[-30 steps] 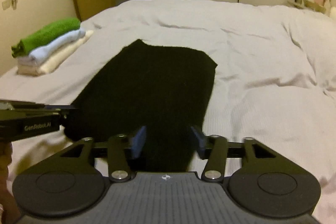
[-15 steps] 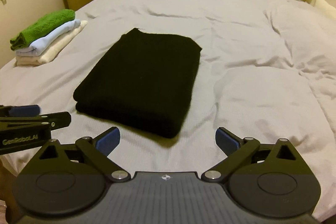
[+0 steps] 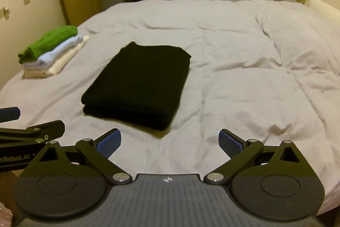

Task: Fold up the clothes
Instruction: 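Open both grippers and withdraw from the folded black garment, then lower both grippers onto the folded black garment and grasp its sides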

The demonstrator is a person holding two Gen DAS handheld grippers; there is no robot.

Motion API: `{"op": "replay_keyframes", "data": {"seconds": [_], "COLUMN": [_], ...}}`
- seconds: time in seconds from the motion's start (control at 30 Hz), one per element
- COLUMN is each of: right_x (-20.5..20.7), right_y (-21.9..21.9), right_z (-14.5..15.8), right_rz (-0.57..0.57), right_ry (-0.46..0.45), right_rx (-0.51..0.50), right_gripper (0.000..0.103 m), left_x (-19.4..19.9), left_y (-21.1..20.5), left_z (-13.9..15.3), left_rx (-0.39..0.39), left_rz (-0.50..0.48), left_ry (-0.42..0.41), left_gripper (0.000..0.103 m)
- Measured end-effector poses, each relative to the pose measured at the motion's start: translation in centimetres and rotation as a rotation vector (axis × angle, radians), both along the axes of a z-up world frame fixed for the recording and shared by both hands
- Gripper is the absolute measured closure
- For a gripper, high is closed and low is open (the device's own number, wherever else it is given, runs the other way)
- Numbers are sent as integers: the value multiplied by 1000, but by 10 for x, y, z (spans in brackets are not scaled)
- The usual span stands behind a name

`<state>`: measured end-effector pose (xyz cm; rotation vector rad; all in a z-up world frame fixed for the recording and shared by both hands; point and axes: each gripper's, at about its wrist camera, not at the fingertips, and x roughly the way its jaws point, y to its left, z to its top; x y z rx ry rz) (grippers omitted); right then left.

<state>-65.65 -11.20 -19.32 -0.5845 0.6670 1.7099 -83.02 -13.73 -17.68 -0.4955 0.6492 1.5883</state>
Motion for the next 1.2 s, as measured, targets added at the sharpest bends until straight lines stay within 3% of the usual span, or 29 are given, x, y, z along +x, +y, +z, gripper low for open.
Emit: {"op": "replay_keyframes", "data": {"seconds": [0.2, 0.53, 1.0, 1.1, 1.2], "right_x": [13, 16, -3, -4, 0], "right_y": [-12, -25, -38, -34, -27], "right_z": [4, 0, 0, -7, -16], "right_rz": [1, 20, 68, 75, 66], "right_ry": [36, 33, -37, -44, -37], "right_rx": [5, -21, -27, -46, -74], "right_gripper": [2, 2, 1, 1, 1], "left_x": [12, 20, -5, -14, -29], "left_y": [-20, -45, -70, -66, -55], "left_z": [8, 7, 9, 7, 1], "left_rx": [16, -1, 19, 20, 4], "left_rz": [13, 18, 56, 51, 28], "left_ry": [33, 20, -22, -38, -114], "left_gripper": [3, 1, 1, 1, 1]}}
